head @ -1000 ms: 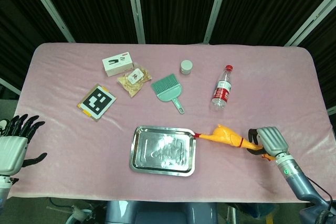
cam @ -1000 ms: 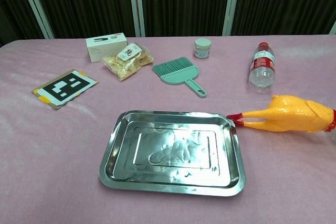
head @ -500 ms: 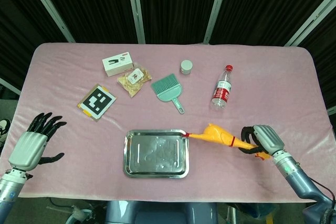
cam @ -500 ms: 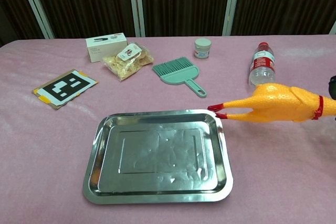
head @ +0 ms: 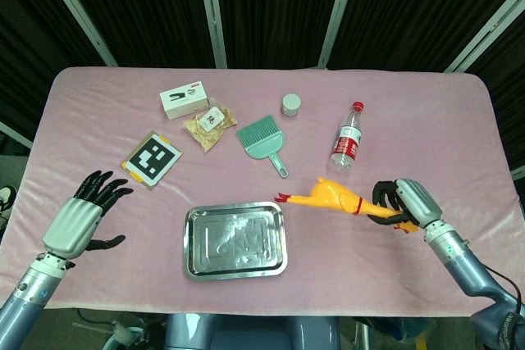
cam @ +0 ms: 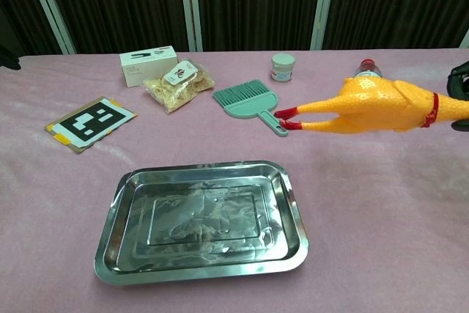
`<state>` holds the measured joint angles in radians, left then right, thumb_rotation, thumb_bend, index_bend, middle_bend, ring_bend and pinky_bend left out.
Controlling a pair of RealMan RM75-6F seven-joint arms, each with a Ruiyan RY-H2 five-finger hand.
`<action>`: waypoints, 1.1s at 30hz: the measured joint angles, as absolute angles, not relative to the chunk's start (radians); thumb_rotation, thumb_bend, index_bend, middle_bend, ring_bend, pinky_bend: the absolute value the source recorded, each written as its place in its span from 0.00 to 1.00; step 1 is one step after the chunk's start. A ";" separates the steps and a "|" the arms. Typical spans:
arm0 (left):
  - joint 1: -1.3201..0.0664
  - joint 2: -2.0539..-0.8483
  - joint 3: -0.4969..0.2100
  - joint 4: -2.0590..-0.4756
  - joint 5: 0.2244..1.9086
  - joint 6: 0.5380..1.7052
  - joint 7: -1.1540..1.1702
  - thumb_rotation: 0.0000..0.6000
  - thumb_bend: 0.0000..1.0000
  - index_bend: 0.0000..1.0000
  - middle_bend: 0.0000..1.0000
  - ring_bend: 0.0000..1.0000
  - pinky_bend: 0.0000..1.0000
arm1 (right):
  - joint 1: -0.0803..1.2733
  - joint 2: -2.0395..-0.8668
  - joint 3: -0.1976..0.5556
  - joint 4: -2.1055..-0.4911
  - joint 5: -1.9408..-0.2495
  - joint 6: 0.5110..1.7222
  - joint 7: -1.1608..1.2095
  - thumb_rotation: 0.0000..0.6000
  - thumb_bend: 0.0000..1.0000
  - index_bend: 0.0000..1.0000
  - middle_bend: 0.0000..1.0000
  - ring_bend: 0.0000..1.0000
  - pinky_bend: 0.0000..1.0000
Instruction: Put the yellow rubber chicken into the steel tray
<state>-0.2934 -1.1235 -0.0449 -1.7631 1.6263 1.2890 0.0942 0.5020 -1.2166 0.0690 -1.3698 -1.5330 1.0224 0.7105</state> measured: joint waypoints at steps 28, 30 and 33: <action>-0.561 -1.202 -0.210 -1.903 1.433 1.048 0.275 1.00 0.10 0.17 0.15 0.08 0.06 | 0.536 -1.229 0.092 -1.452 -1.518 1.032 0.647 1.00 0.25 1.00 0.86 0.81 0.88; -0.600 -1.241 -0.230 -1.910 1.385 1.024 0.334 1.00 0.10 0.17 0.15 0.08 0.06 | 0.537 -1.227 0.092 -1.484 -1.519 1.036 0.625 1.00 0.25 1.00 0.86 0.81 0.88; -0.655 -1.308 -0.251 -1.916 1.309 0.997 0.424 1.00 0.09 0.16 0.14 0.08 0.06 | 0.539 -1.225 0.092 -1.527 -1.521 1.040 0.595 1.00 0.25 1.00 0.86 0.81 0.88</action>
